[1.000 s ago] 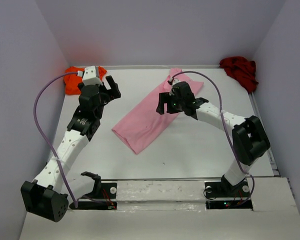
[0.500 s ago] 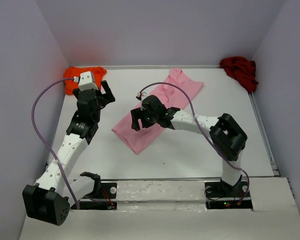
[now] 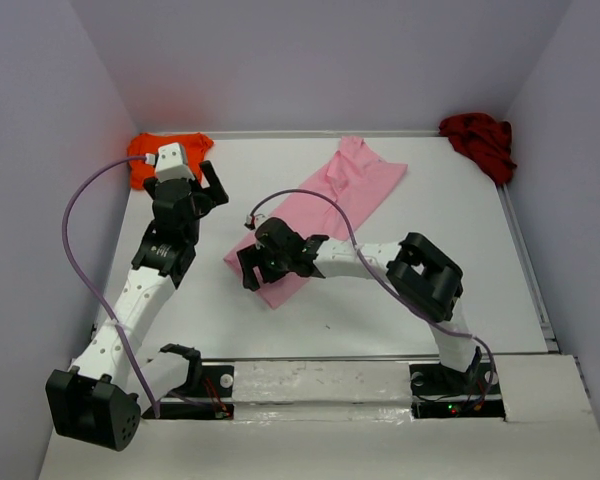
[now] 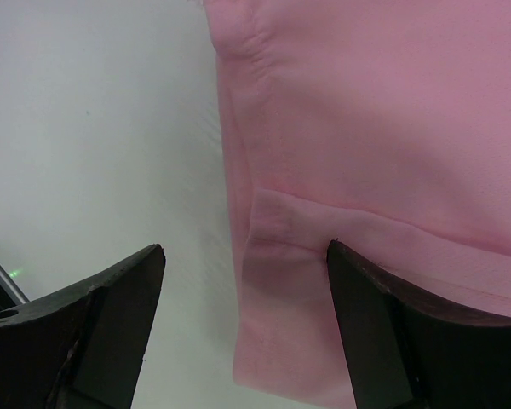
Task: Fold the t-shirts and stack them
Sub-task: Fold the tshirt
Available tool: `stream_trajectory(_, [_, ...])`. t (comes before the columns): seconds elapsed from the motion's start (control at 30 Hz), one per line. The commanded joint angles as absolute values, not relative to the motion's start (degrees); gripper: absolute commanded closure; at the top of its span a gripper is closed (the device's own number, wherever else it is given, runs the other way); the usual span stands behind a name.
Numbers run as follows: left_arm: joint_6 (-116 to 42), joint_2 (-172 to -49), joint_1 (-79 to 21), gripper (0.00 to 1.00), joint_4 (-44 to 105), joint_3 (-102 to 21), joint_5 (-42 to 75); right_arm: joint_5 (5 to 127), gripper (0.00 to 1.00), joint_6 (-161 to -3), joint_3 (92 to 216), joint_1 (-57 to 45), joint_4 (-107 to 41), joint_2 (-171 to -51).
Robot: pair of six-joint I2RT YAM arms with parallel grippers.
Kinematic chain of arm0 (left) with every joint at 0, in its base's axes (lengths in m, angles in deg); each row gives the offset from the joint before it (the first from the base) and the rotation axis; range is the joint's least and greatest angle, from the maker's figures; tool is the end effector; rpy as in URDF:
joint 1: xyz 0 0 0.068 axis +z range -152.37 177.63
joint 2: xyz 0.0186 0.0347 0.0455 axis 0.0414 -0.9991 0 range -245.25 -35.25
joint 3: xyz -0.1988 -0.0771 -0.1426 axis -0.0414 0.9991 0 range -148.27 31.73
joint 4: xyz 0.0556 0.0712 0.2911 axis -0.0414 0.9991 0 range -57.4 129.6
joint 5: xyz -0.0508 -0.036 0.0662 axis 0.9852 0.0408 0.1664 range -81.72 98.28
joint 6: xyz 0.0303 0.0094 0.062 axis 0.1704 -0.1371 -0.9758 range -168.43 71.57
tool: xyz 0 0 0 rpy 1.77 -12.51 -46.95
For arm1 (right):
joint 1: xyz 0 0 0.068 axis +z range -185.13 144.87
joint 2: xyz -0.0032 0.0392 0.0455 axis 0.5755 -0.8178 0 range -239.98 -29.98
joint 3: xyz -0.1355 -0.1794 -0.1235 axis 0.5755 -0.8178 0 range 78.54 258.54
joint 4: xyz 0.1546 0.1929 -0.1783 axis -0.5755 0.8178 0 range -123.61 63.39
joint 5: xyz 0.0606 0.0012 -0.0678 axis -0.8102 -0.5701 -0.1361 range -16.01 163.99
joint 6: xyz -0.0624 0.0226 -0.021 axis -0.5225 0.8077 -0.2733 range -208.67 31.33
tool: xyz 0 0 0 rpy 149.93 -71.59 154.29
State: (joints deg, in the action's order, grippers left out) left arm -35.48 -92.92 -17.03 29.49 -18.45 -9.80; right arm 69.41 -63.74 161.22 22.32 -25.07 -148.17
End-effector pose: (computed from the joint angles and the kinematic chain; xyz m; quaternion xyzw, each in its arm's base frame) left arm 0.3058 -0.0618 0.3341 -0.0960 0.7260 -0.0482 0.6792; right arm 0.2662 0.4256 0.1206 -0.2726 0.8788 0.2845 0.2692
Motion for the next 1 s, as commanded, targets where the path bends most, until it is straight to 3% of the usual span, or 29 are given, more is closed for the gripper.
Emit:
stream_trajectory(0.0, [-35.24,-91.76,-16.61,0.01,28.12,-20.13,-10.88,68.63,0.18,-61.95,162.4,22.52,-26.58,-148.63])
stream_trajectory(0.3, [-35.07,-91.85,-16.43,0.01,28.47,-20.39,-10.97,69.77,0.18,-59.93,149.24,22.52,-27.45,-143.89])
stream_trajectory(0.73, [-34.19,-92.99,-15.47,0.01,28.65,-21.01,-9.65,70.55,0.18,-52.29,121.64,22.52,-31.68,-127.64])
stream_trajectory(0.97, [-33.92,-93.08,-15.2,0.01,28.74,-21.1,-9.21,75.38,0.19,-48.43,115.55,22.52,-26.23,-117.0])
